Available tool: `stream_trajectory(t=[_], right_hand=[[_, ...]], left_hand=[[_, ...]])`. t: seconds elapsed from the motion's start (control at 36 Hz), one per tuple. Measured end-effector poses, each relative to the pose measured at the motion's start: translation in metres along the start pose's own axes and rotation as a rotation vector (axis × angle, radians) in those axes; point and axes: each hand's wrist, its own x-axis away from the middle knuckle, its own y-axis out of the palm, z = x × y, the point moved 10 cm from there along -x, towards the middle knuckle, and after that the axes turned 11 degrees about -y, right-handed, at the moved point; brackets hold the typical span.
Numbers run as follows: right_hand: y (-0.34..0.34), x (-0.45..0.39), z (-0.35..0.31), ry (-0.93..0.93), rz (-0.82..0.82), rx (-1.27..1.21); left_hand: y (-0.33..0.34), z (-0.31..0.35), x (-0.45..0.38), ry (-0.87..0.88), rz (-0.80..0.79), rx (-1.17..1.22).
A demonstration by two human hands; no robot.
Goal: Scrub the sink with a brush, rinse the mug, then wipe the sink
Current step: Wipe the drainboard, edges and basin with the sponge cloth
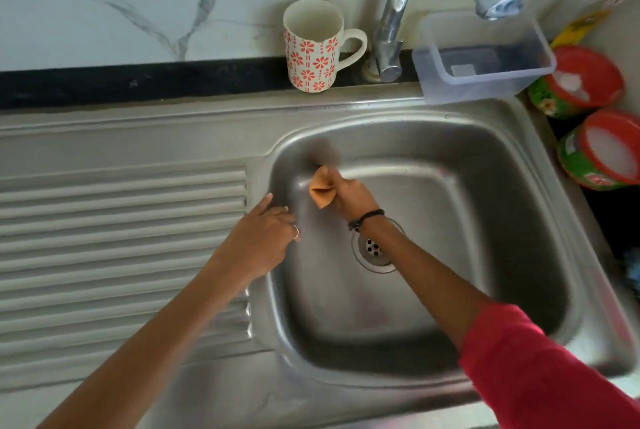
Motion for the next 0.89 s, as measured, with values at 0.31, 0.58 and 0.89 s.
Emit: stream_trajectory(t=[0.31, 0.58, 0.89], right_hand=[[-0.107, 0.067, 0.163, 0.577, 0.326, 0.288], [-0.002, 0.015, 0.105, 0.623, 0.309, -0.078], [0.091, 0.015, -0.005, 0.011, -0.182, -0.16]], left_hand=[[0.01, 0.005, -0.004, 0.023, -0.079, -0.062], [0.012, 0.007, 0.005, 0.125, 0.163, -0.11], [0.02, 0.013, 0.02, 0.058, 0.028, -0.175]])
